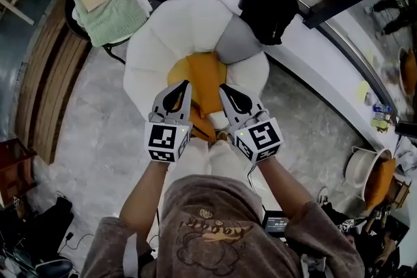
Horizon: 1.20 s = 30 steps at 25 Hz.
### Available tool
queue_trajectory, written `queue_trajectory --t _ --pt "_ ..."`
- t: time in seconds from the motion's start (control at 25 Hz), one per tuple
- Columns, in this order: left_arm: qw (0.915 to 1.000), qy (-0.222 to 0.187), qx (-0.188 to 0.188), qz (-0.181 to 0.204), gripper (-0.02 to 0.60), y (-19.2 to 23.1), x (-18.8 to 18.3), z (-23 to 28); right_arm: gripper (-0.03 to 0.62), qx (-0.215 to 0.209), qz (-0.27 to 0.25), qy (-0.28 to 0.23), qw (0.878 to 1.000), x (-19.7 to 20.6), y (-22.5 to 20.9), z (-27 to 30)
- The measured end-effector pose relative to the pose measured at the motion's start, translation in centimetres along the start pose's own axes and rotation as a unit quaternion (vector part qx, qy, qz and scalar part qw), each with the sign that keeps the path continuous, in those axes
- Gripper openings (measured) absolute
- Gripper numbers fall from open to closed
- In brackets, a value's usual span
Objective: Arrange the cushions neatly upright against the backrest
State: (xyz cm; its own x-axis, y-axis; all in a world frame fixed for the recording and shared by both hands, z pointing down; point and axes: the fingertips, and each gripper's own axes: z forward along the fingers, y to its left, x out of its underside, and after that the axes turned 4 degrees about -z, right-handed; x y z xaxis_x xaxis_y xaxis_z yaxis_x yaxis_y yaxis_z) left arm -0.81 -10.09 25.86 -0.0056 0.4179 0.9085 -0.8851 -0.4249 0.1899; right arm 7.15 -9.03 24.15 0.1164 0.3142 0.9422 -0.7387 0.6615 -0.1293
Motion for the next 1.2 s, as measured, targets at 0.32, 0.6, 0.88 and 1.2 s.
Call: queue_trajectory --t 0.32,0.6,0.88,1.2 --pt "0.9999 0.011 0.004 -0.006 0.005 2.9 3.7 4.6 0.02 0.022 0.017 0.007 1.0 4.3 -2.7 4.4" --pt "0.9996 0.026 0.006 -0.003 0.005 5.0 9.2 8.5 0.02 0.028 0.033 0.016 0.999 10.2 -4.5 7.1" --pt "0.9991 0.042 0.005 -0.008 0.005 6.5 16.1 11.8 0.02 0.032 0.056 0.031 0.997 17.4 -5.2 9.2" --pt "0.9975 0.067 0.007 -0.023 0.005 7.5 21.9 13.4 0.021 0.026 0.071 0.068 0.995 22.8 -6.0 12.0"
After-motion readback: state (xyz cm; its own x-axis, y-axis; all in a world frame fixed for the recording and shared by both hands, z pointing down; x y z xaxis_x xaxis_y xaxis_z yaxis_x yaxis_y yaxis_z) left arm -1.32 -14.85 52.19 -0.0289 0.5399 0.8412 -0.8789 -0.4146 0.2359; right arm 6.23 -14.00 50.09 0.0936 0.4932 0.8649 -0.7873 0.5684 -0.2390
